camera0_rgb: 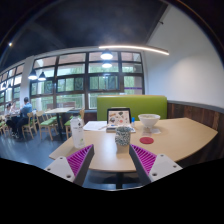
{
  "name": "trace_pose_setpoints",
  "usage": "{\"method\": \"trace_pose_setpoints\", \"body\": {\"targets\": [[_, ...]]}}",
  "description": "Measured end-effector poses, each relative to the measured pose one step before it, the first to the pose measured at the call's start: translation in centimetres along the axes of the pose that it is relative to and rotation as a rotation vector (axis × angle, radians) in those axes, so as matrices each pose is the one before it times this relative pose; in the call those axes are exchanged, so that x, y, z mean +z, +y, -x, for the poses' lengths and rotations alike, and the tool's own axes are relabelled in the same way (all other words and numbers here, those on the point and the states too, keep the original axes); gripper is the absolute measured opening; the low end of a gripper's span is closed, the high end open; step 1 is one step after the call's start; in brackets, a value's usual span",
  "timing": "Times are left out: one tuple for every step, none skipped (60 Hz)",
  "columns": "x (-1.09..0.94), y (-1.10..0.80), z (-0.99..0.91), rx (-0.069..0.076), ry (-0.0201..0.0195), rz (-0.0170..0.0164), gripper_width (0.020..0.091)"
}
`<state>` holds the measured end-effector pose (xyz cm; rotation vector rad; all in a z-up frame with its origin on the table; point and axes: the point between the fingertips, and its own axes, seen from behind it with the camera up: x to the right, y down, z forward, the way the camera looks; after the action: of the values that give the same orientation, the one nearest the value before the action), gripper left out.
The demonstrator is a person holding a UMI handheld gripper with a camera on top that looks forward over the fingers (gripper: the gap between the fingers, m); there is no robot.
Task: Pour water
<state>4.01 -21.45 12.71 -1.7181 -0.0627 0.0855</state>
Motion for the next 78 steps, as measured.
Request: {"method": "trace_pose_setpoints", "body": {"targets": [[0.048, -0.148, 0.037, 0.0041, -0.00252, -0.0005, 0.0794], [-0.005, 0.056, -0.029, 0.0012, -0.00087, -0.00272, 0.0794], [0.015, -0.08, 0.015, 0.0048, -0.00121, -0.0031, 0.0793], [-0.04, -0.087, 0.044, 0.0055, -0.00102, -0.00385, 0.0794], [-0.012, -0.15, 0.058, 0.0055, -0.00244, -0.00488, 0.0795], [-0.003, -0.15, 0.104, 0.0045, -0.00399, -0.00472, 0.0791], [0.299, -0.239, -0.109, 0.0035, -0.00536, -0.00434, 0.0791], [0.198, -0.293, 0.187, 0.0037, -0.00221, -0.00264, 0.0793], [0.011, -0.173, 0.069, 0.0021, -0.00067, -0.00225, 0.0791], [0.029, -0.046, -0.04, 0.0011, 0.00057, -0.00114, 0.0792], [0.011, -0.016, -0.064, 0.0009, 0.00183, 0.00031, 0.0793], [0.038, 0.0, -0.064, -0.0001, 0.00276, 0.00065, 0.0791], [0.029, -0.012, -0.069, -0.0008, 0.00255, 0.00009, 0.0793], [-0.185, 0.164, -0.155, -0.0018, -0.00025, -0.0018, 0.0795], [0.109, -0.048, 0.043, -0.0016, -0.0006, 0.00102, 0.0795], [0.089, -0.028, 0.005, -0.0014, 0.00135, 0.00119, 0.0794], [-0.136, -0.277, 0.092, -0.0012, 0.00163, 0.00336, 0.0795], [0.094, 0.011, -0.018, -0.0018, 0.00122, 0.00154, 0.0794], [0.085, 0.032, -0.016, -0.0019, 0.00095, 0.00242, 0.0794], [0.059, 0.077, -0.004, -0.0028, 0.00085, 0.0034, 0.0794], [0.043, 0.077, -0.011, -0.0029, 0.00129, 0.00372, 0.0794], [0.05, 0.054, 0.007, -0.0022, 0.00087, 0.00353, 0.0794], [0.089, 0.092, -0.009, -0.0026, 0.00129, 0.00439, 0.0795], [0.119, 0.129, 0.02, -0.0033, 0.00148, 0.0053, 0.0796], [0.133, 0.139, 0.044, -0.0035, 0.0012, 0.00559, 0.0795], [0.248, 0.841, 0.187, -0.0054, 0.00122, -0.00003, 0.0796], [0.124, 0.044, 0.128, -0.003, -0.0016, 0.00453, 0.0797], [-0.092, 0.118, 0.123, -0.0024, -0.00293, 0.00366, 0.0792], [0.142, 0.07, 0.066, -0.0016, -0.00348, 0.00271, 0.0794], [0.15, 0.031, 0.18, -0.0005, -0.0035, 0.00191, 0.0795], [0.156, 0.02, 0.23, 0.0013, -0.00318, 0.00135, 0.0795], [0.25, -0.014, 0.258, 0.0026, -0.00327, 0.00123, 0.0798], [0.279, 0.051, 0.338, 0.0027, -0.00316, 0.00262, 0.0801], [0.362, 0.14, 0.365, 0.0025, -0.00199, 0.00459, 0.0806], [0.375, 0.165, 0.376, 0.0019, -0.00098, 0.00618, 0.0808], [0.594, 0.134, 0.457, 0.0, -0.00083, 0.0051, 0.0811], [0.446, 0.116, 0.461, -0.0013, -0.00263, 0.00378, 0.0814], [-0.017, -0.267, 0.96, -0.0012, -0.00289, 0.00301, 0.0813], [0.939, 0.615, 0.412, -0.0008, -0.00653, -0.00537, 0.0816], [0.646, 0.052, 0.43, 0.001, -0.00762, -0.00322, 0.0816], [0.571, -0.037, 0.593, 0.0014, -0.00685, -0.00325, 0.0816], [0.583, -0.066, 0.606, 0.0013, -0.0072, -0.00451, 0.0815], [0.642, -0.129, 0.647, 0.002, -0.00829, -0.00707, 0.0815], [0.688, -0.176, 0.715, 0.0028, -0.01002, -0.00924, 0.0818], [0.307, -0.599, 0.873, 0.0035, -0.01157, -0.00409, 0.0816], [0.737, -0.119, 0.723, 0.0, -0.01146, -0.00535, 0.0817], [-0.052, -0.541, 1.262, -0.002, -0.00985, -0.00162, 0.0817], [1.208, 0.204, 0.643, -0.007, -0.01228, -0.00712, 0.0818], [0.795, -0.174, 0.708, -0.008, -0.01426, -0.0055, 0.0818], [0.831, -0.089, 0.68, -0.0099, -0.01201, -0.00635, 0.0818], [0.83, -0.072, 0.587, -0.0104, -0.00746, -0.0068, 0.082], [0.837, -0.071, 0.49, -0.0096, -0.00329, -0.00687, 0.0818], [0.807, -0.064, 0.482, -0.0096, -0.00191, -0.00549, 0.0818], [-0.311, -0.512, 1.165, -0.0091, -0.00108, 0.00083, 0.0812], [1.447, 0.259, 0.166, -0.0094, -0.00121, -0.00276, 0.081], [0.732, 0.013, 0.506, -0.0087, -0.00217, -0.00237, 0.0811], [0.712, -0.077, 0.386, -0.0087, -0.00263, -0.00454, 0.0809], [0.717, -0.058, 0.398, -0.0088, -0.00024, -0.0042, 0.0808], [0.741, -0.003, 0.245, -0.0077, 0.00301, -0.0014, 0.081], [0.729, 0.069, 0.206, -0.0073, 0.00411, 0.00132, 0.081], [0.705, 0.094, 0.149, -0.0062, 0.00412, 0.0026, 0.0809], [0.196, -0.094, 0.168, -0.0049, 0.00435, 0.00404, 0.081], [0.779, 0.016, 0.03, -0.0046, 0.00523, 0.00136, 0.0809], [0.594, 0.052, -0.01, -0.0012, 0.00801, 0.00039, 0.0809], [0.612, -0.006, -0.09, -0.0005, 0.00877, 0.00003, 0.0811], [0.617, -0.016, -0.11, -0.0003, 0.00906, -0.00023, 0.0811], [0.578, -0.006, -0.163, 0.0003, 0.00996, -0.00064, 0.0811], [0.588, -0.072, -0.2, 0.0019, 0.0114, -0.00246, 0.0812], [0.56, -0.086, -0.23, 0.0036, 0.01266, -0.00258, 0.0813], [0.603, -0.093, -0.229, 0.0048, 0.01248, -0.00192, 0.0812], [0.225, -0.196, 0.01, 0.0047, 0.00933, -0.00083, 0.0816], [0.605, -0.037, -0.042, 0.0047, 0.00497, -0.00247, 0.0818], [0.264, -0.18, -0.08, 0.0023, 0.00252, -0.00314, 0.082], [0.593, -0.071, -0.017, 0.0005, 0.00289, -0.00487, 0.0822], [0.541, -0.037, 0.01, -0.0003, 0.00338, -0.00229, 0.0819], [0.495, 0.033, 0.005, 0.0009, 0.00374, 0.00055, 0.0814], [0.446, 0.06, 0.037, 0.0015, 0.00294, 0.00112, 0.0815], [0.434, 0.054, 0.085, 0.0021, 0.00082, 0.00028, 0.0809]]}}
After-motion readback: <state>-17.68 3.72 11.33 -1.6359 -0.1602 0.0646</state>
